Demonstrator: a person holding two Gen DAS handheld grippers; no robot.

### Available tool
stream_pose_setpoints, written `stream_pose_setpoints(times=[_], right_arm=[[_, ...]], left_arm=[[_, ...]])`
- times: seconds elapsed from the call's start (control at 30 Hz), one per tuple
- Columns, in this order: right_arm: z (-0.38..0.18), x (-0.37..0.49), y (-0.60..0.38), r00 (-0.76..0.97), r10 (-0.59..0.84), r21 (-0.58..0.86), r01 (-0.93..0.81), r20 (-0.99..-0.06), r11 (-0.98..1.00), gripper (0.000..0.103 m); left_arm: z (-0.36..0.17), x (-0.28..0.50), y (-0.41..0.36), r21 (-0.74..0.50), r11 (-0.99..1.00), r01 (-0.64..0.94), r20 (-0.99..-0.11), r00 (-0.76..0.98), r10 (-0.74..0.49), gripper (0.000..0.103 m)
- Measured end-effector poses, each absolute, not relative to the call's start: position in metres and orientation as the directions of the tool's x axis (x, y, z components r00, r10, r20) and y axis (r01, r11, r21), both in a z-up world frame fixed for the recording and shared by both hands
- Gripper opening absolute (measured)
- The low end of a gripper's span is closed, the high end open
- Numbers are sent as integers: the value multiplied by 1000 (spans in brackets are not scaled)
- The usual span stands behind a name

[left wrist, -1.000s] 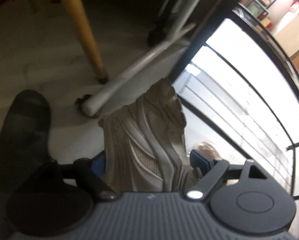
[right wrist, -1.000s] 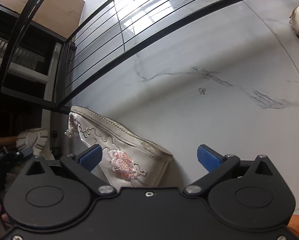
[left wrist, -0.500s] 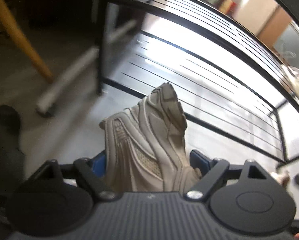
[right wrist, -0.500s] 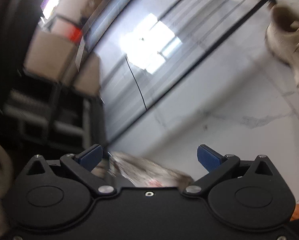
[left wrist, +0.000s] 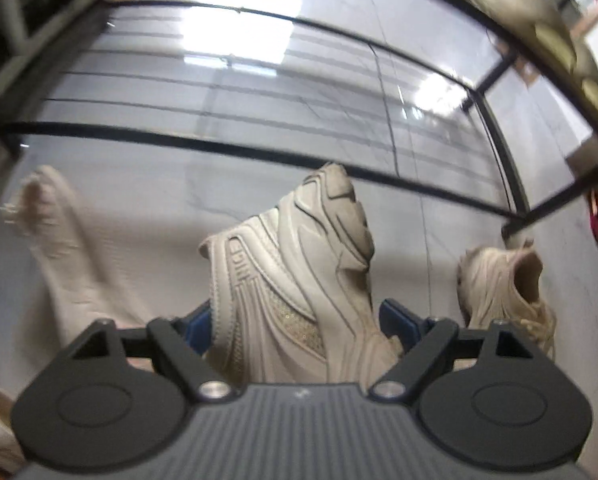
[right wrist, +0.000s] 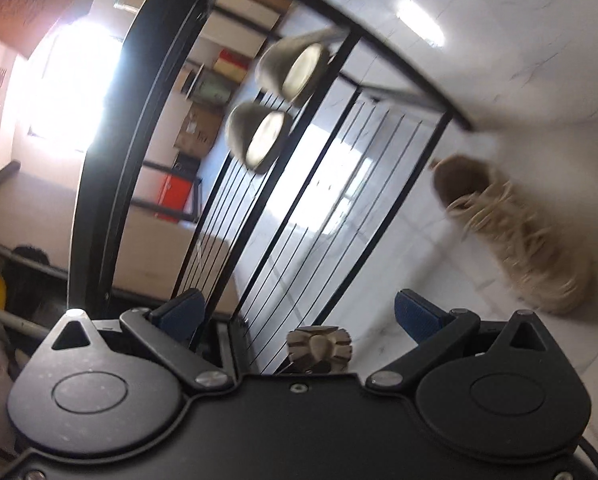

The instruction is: Organize scattered shoes

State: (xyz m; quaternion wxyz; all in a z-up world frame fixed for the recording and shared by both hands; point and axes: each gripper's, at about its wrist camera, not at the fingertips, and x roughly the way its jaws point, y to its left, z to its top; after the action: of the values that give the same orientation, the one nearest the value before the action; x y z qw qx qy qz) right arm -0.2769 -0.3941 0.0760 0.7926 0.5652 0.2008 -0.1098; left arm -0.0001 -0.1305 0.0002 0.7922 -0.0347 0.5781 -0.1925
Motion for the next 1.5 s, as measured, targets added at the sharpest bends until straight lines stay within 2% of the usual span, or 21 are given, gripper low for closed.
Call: stream_pose_setpoints(times=[0.27, 0.4, 0.47, 0.53, 0.6, 0.77, 0.9, 1.0, 1.13, 1.3, 1.4, 1.5], right_arm=[[55, -288, -414, 880, 31, 838, 439, -473, 324, 103], [46, -291, -412, 871, 26, 833, 461, -491, 307, 103], [44, -290, -411, 865, 27, 828, 470, -501, 306, 103], [45, -290, -408, 860, 35, 822, 475, -510, 314, 103], [48, -292, -406, 857, 37, 817, 476, -514, 325, 103], [58, -301, -400, 855, 29, 803, 474, -518, 360, 103], [61, -311, -397, 841, 16, 783, 496, -540, 376, 103], [61, -311, -394, 823, 11, 756, 517, -569, 400, 103], [65, -298, -381, 778, -1, 671, 543, -629, 505, 103], [65, -255, -351, 700, 12, 515, 513, -714, 687, 103], [55, -229, -334, 640, 37, 459, 509, -768, 729, 103], [43, -186, -300, 560, 31, 338, 455, -828, 824, 103]], left_arm=[[-42, -18, -183, -156, 920, 361, -906, 319, -279, 85], [-54, -24, -191, -145, 908, 393, -914, 300, -275, 89], [-57, -24, -197, -126, 898, 421, -921, 287, -264, 97], [-60, -25, -204, -107, 887, 449, -928, 275, -251, 100], [-63, -26, -210, -89, 874, 477, -935, 263, -239, 101], [-60, -19, -196, -143, 888, 437, -937, 231, -264, 102], [-48, -17, -172, -222, 895, 387, -923, 213, -321, 102], [-31, -24, -139, -304, 883, 358, -879, 251, -405, 102], [-14, -33, -107, -301, 886, 353, -854, 313, -415, 102], [7, -56, -48, -228, 915, 332, -818, 444, -365, 102], [13, -64, -29, -199, 923, 330, -816, 466, -342, 102], [23, -68, -13, -181, 932, 314, -816, 481, -321, 102]])
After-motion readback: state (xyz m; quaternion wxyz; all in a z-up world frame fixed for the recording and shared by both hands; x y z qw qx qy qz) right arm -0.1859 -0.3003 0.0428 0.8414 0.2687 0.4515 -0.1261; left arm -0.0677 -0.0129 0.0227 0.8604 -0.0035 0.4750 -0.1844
